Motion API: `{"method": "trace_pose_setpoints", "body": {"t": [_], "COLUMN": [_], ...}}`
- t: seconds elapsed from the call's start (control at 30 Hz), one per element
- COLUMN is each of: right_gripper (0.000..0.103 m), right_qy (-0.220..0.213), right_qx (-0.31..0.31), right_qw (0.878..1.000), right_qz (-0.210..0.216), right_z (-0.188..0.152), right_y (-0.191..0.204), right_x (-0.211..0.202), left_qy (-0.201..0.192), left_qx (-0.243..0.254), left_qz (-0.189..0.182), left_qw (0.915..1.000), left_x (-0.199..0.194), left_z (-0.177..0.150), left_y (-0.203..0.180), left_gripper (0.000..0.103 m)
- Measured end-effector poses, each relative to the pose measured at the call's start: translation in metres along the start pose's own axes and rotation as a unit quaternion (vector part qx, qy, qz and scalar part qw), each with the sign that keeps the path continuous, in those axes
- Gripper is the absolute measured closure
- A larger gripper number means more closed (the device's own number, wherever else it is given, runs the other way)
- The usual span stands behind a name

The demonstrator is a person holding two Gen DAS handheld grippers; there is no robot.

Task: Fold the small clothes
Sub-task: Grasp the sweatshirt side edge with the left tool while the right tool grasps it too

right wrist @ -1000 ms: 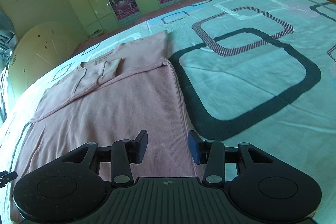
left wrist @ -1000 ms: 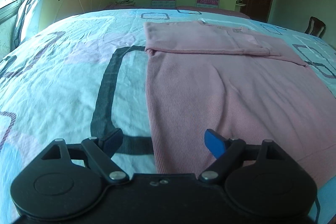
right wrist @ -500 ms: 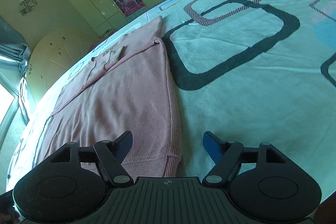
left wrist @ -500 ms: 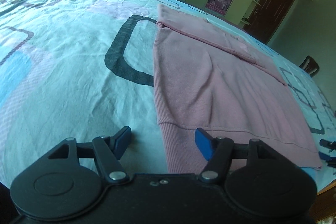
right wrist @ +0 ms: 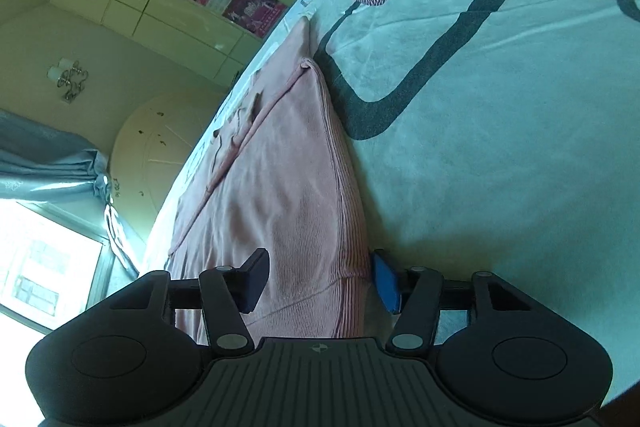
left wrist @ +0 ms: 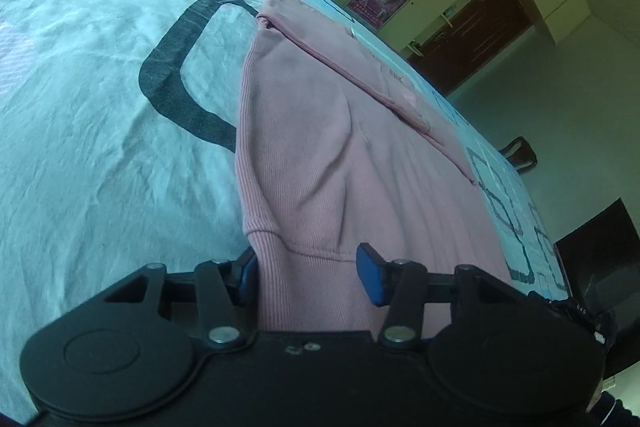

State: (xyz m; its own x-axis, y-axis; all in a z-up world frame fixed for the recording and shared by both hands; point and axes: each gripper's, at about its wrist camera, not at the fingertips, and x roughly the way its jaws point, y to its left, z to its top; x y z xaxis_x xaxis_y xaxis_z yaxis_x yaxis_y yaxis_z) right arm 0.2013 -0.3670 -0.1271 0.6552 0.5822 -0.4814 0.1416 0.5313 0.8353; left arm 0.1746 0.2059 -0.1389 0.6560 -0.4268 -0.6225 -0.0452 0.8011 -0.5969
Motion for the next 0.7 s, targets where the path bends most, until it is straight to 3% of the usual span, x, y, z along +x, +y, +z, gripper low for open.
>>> {"method": "trace_pose_setpoints", "body": {"t": [0.13, 0.2, 0.23, 0.27, 0.3, 0.37, 0.47, 0.53, 0.57, 0.67, 0.7], "right_gripper": [0.046, 0.047, 0.063, 0.092, 0.095, 0.096, 0.096, 0.096, 0.096, 0.096, 0.096], "right_qy": [0.035, 0.05, 0.061, 0.073, 0.083, 0.074, 0.043, 0.018, 0.011, 0.035, 0.05], "right_qx": [0.002, -0.009, -0.019, -0.024, -0.034, -0.032, -0.027, -0.032, -0.037, -0.068, -0.067], "right_qw": [0.999, 0.998, 0.997, 0.996, 0.996, 0.996, 0.997, 0.994, 0.993, 0.995, 0.995], "right_qz": [0.031, 0.043, 0.043, 0.039, 0.026, 0.033, 0.06, 0.099, 0.108, 0.067, 0.049], "right_z": [0.005, 0.001, -0.002, -0.004, -0.008, -0.011, -0.007, -0.004, -0.003, 0.001, 0.002], "right_y": [-0.003, 0.0, 0.001, 0.0, 0.0, -0.004, -0.005, 0.002, 0.005, 0.007, 0.005], "right_x": [0.014, 0.014, 0.015, 0.017, 0.019, 0.016, 0.002, -0.011, -0.016, -0.007, 0.001], "left_qy": [0.007, 0.012, 0.014, 0.017, 0.019, 0.015, -0.023, -0.061, -0.065, -0.028, -0.03], "left_qx": [-0.022, -0.021, -0.017, -0.014, -0.012, -0.016, -0.027, -0.035, -0.032, -0.018, -0.026], "left_qz": [-0.021, -0.021, -0.016, -0.008, 0.001, 0.012, -0.001, -0.017, -0.006, 0.043, 0.041], "left_qw": [0.9995, 0.9995, 0.9996, 0.9997, 0.9998, 0.9997, 0.9994, 0.9973, 0.9974, 0.9985, 0.9984], "left_x": [0.01, 0.011, 0.011, 0.012, 0.012, 0.011, -0.001, -0.014, -0.015, 0.001, 0.002], "left_z": [0.01, 0.01, 0.009, 0.009, 0.008, 0.007, 0.004, 0.001, 0.0, -0.006, -0.007], "left_y": [0.005, 0.004, 0.003, 0.003, 0.005, 0.008, 0.006, 0.002, 0.0, 0.002, 0.004], "left_gripper": [0.057, 0.062, 0.066, 0.077, 0.087, 0.096, 0.098, 0.099, 0.099, 0.098, 0.098]}}
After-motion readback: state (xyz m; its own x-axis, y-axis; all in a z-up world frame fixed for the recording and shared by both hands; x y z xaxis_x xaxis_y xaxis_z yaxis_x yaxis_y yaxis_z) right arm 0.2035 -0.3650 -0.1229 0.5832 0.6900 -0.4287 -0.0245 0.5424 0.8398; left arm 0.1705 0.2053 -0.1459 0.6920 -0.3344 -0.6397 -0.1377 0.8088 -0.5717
